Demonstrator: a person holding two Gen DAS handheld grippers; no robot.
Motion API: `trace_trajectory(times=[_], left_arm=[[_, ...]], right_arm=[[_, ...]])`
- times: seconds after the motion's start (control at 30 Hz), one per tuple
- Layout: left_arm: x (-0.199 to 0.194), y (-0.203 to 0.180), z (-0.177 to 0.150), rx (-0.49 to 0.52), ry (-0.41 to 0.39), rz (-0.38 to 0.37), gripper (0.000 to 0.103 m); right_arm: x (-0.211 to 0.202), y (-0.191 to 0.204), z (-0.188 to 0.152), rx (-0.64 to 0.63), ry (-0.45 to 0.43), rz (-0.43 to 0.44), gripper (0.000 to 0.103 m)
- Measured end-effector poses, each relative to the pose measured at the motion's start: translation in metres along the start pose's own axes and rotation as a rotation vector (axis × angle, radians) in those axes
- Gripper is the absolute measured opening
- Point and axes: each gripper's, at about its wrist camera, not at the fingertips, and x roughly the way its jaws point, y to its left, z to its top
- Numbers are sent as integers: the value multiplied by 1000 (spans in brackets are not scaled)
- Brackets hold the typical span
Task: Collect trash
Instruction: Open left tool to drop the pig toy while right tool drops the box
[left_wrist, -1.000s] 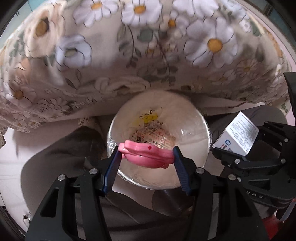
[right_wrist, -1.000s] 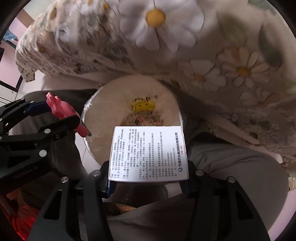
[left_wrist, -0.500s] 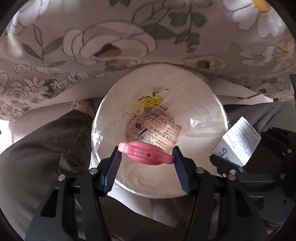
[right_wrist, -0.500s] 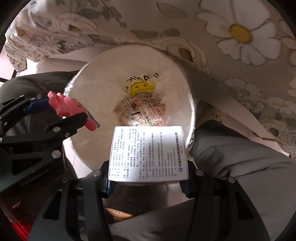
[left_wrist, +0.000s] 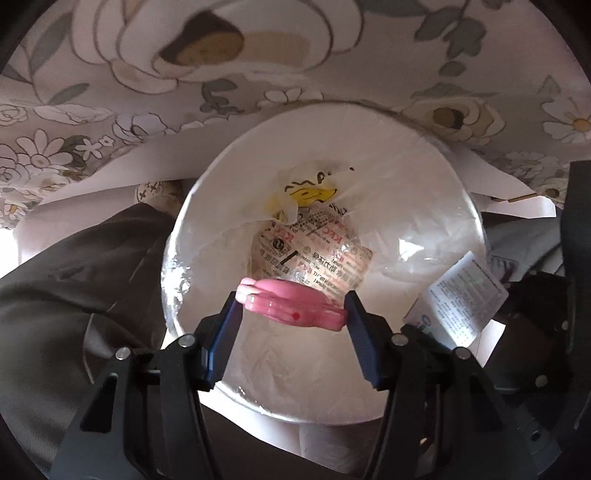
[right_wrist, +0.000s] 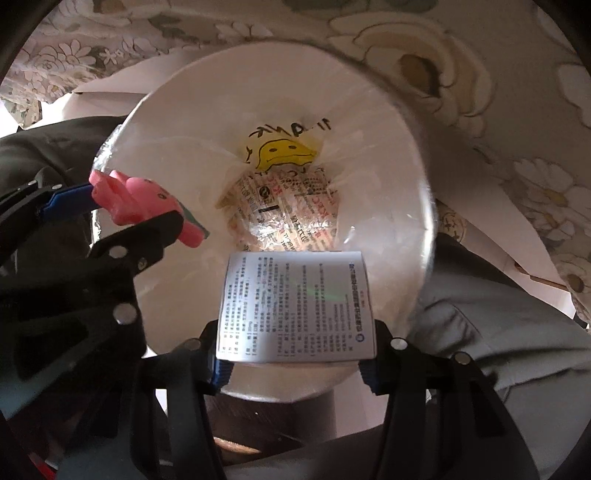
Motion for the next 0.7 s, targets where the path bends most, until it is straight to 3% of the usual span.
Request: trace_trajectory(times=[0.33,0.7], left_arm=[[23,2,4,-46,66,-22,57],[24,0,6,-40,67,-20,58]], right_arm=[[21,-1,10,45,65,52,56],[25,0,10,44,64,54,56]])
